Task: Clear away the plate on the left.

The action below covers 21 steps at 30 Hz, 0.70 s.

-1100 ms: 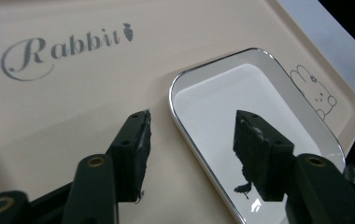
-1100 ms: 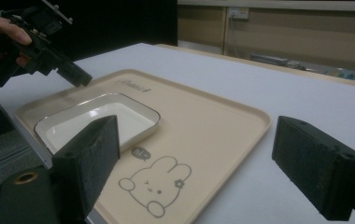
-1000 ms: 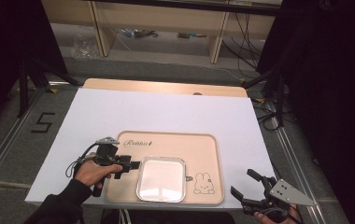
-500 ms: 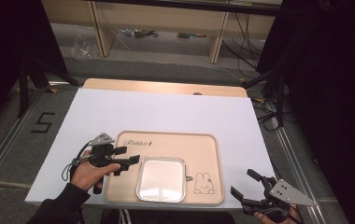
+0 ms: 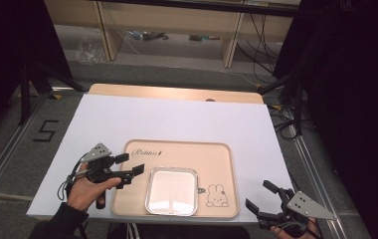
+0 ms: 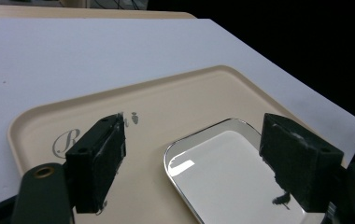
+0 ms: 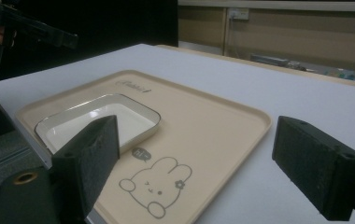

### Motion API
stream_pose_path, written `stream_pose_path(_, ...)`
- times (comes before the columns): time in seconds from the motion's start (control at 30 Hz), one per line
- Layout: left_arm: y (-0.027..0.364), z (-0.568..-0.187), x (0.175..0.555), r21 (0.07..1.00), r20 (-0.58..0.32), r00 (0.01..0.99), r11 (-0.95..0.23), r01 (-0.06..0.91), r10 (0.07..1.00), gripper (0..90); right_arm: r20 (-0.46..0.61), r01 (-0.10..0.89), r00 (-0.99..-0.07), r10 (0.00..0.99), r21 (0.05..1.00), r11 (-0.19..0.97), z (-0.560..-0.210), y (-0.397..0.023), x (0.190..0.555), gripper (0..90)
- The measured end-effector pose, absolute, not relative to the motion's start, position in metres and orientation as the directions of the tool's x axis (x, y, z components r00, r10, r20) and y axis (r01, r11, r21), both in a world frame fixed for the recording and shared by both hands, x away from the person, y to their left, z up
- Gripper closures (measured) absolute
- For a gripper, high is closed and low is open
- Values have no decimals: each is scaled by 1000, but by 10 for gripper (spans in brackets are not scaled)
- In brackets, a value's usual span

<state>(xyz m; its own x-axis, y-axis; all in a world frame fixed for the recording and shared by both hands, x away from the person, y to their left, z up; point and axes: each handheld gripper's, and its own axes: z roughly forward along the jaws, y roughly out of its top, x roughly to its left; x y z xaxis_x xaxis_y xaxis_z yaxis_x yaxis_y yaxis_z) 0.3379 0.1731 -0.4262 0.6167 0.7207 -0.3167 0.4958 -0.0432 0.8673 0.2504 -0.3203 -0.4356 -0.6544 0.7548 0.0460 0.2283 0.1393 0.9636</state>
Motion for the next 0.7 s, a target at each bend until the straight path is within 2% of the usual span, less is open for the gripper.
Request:
stream_pose_path(0.03,174,-427,337,871,-318,614,-33,490,722,225,58,248,-651,757,959,140,-435,-320,249,157)
stream_pose_path(0.1,176,-428,334,883,-314,627,-25,469,713,218,8,216,-653,757,960,176,-434,-323,251,157)
stream_pose_path(0.13,178,-429,332,888,-308,628,-21,460,715,212,55,221,-663,746,967,126,-437,-319,251,157)
stream_pose_path(0.37,183,-427,319,904,-301,645,-6,428,702,178,58,244,-653,755,960,137,-436,-320,250,157)
stream_pose_path(0.47,182,-426,314,912,-288,654,-7,409,700,168,28,215,-669,743,964,157,-435,-320,252,157)
stream_pose_path(0.7,183,-427,303,922,-256,671,-32,385,696,154,40,222,-683,729,963,155,-436,-319,252,157)
